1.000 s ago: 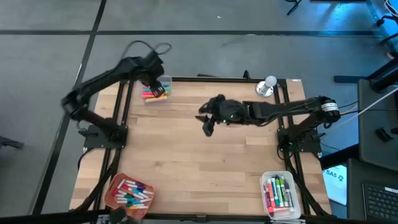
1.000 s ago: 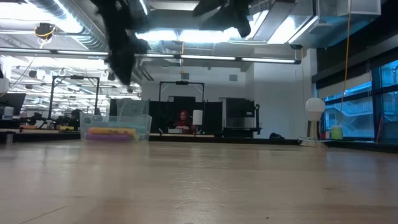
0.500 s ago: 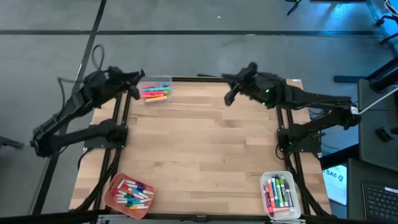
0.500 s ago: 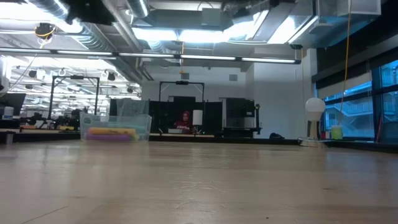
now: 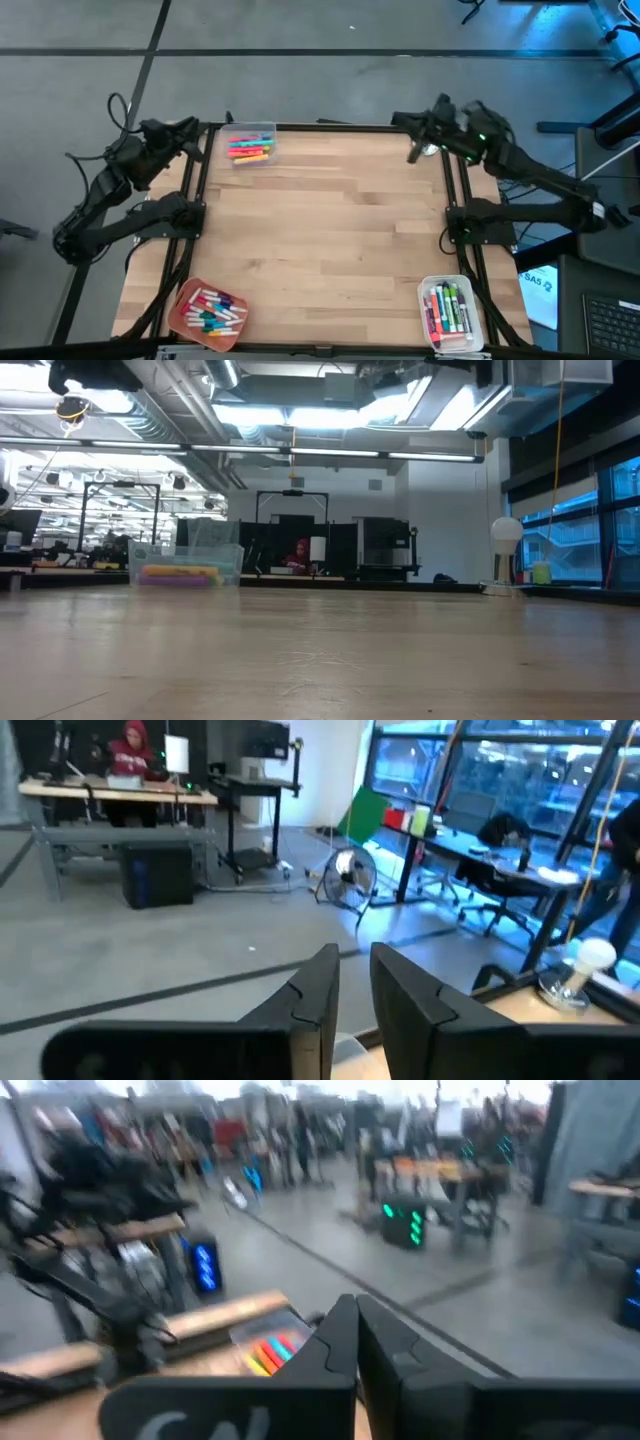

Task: Pick & Place Markers
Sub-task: Return to Home Position

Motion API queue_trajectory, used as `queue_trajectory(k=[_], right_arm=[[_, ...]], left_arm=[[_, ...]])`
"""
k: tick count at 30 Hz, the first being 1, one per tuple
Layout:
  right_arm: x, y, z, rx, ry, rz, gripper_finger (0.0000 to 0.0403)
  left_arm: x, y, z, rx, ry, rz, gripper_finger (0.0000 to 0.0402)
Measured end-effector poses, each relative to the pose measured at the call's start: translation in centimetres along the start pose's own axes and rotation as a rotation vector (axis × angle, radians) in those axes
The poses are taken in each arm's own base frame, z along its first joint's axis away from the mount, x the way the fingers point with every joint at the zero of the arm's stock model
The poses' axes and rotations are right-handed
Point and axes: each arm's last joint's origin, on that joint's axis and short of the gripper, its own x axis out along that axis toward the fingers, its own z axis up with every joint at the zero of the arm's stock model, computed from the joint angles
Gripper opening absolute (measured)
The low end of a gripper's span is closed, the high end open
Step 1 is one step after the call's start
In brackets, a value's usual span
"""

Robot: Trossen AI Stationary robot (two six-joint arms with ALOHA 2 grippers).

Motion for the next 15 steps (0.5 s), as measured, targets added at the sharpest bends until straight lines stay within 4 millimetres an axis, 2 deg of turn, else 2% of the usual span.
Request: queue_trajectory(k=[3, 8, 12, 15], right_arm=[[-1.8, -0.3, -2.4, 0.021, -0.079, 0.097, 0.0002], [-2.9, -0.1, -6.6, 0.061, -0.068, 0.255, 0.0002], [-2.9, -0.4, -9.0, 0.091, -0.024, 0.172, 0.0001], [-3.1, -0.9, -9.9, 0.03, -0.035, 0.07, 0.0001]], left_arm=[[0.7, -0.3, -0.6, 0.019, 0.037, -0.041, 0.005], [3.3, -1.6, -3.7, 0.102, 0.045, -0.216, 0.0036], [5.1, -2.0, -6.5, 0.231, 0.034, -0.254, 0.0027], [5.7, -1.8, -7.3, 0.175, 0.003, -0.217, 0.002]])
